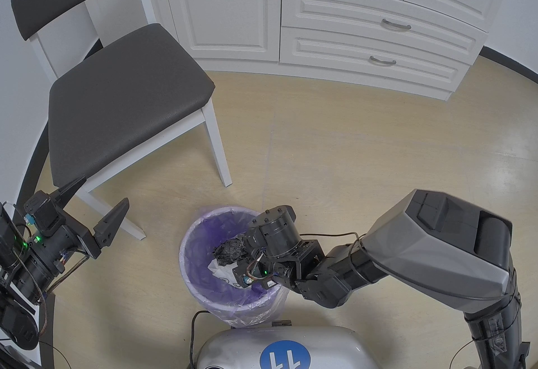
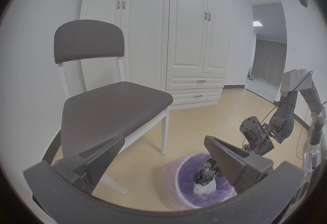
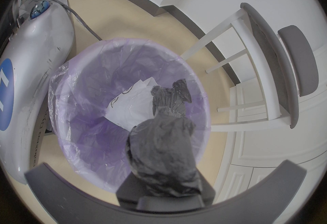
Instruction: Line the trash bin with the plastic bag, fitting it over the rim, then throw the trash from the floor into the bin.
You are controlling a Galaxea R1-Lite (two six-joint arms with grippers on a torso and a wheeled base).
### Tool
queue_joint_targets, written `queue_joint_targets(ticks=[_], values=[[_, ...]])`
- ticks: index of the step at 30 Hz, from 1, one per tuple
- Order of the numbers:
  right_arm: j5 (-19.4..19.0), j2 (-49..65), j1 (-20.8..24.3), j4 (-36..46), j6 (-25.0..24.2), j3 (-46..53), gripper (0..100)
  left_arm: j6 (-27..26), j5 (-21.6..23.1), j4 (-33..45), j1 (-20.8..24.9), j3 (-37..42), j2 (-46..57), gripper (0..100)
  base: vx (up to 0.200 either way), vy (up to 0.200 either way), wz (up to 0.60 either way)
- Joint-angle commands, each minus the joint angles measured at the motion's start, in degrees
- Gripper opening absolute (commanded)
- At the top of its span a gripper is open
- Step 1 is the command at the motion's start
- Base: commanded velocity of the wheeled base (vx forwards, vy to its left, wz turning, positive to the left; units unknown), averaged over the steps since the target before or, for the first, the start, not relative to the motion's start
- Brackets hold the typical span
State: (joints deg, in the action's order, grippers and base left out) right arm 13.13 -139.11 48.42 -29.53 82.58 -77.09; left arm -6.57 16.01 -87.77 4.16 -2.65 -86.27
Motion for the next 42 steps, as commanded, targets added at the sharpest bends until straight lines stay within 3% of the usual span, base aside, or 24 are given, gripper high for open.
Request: queue_joint_targets(ticks=[1,29,30,42], values=[[0.05,-2.05,0.01,-0.01,0.04,-1.31,0,-0.02,-0.01,-0.03,-0.11,-0.08,-0.12,100,0.000,0.000,0.00],[2.08,-9.08,-0.43,-0.01,0.13,-7.11,0,-0.02,-0.01,-0.03,-0.91,-0.08,-1.18,100,0.000,0.000,0.00],[2.08,-9.16,-0.43,-0.01,0.13,-7.11,100,-0.02,-0.01,-0.03,-0.91,-0.08,-1.18,100,0.000,0.000,0.00],[2.08,-9.34,-0.08,-0.01,0.13,-8.34,100,-0.02,-0.01,-0.03,-1.43,-0.17,-2.23,100,0.000,0.000,0.00]])
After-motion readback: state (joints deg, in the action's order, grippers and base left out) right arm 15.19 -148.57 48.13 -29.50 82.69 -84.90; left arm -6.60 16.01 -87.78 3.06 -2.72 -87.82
